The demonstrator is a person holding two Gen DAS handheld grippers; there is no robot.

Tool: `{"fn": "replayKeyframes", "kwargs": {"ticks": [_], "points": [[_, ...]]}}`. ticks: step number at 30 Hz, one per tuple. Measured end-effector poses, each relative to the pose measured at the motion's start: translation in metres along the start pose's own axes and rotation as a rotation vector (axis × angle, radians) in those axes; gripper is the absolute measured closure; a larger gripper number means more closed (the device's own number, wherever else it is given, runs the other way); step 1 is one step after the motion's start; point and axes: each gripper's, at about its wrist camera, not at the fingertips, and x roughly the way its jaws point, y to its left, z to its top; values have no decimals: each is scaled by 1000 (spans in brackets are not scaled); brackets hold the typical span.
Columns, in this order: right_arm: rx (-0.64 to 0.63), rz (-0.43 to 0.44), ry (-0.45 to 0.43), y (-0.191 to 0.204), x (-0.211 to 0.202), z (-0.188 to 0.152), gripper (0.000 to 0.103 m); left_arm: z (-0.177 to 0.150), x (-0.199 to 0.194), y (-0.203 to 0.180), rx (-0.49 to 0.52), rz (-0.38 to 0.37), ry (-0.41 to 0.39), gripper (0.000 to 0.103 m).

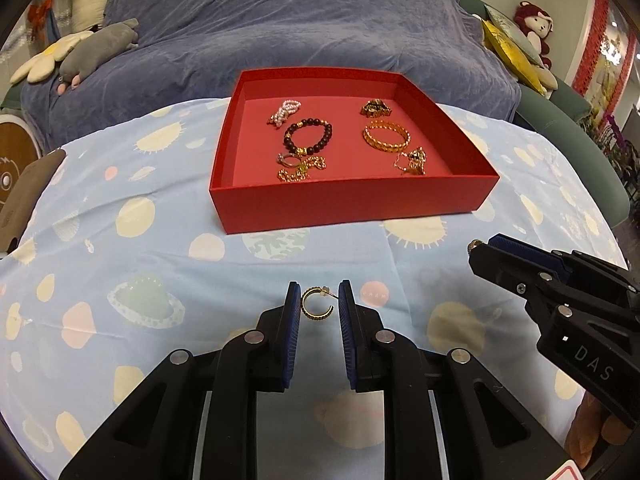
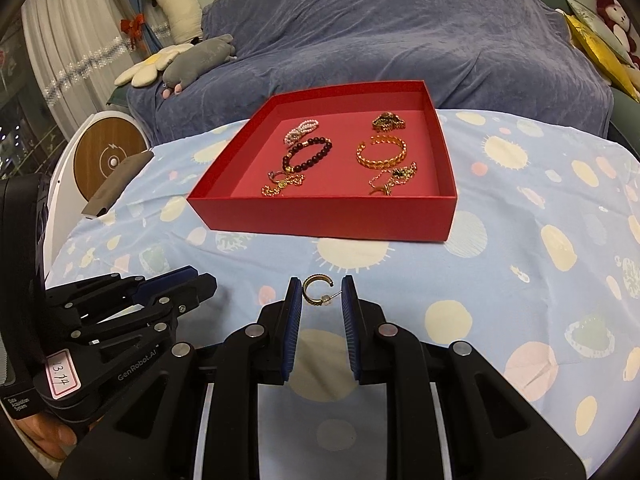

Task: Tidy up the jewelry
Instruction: 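Carry both hoop earrings into the red box and open both tools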

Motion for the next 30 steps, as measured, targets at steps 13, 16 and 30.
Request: {"fn": "replayKeyframes", "kwargs": {"ticks": [13, 16, 30], "points": [[-15, -18, -75, 4, -4, 58, 83, 62, -11, 23, -87, 9, -116, 86], [9, -16, -67, -1, 10, 75, 83, 79, -6, 25, -82, 12, -129, 86], [31, -53, -8, -4, 72, 106, 83, 110, 44, 33, -24, 13, -71, 86]]}}
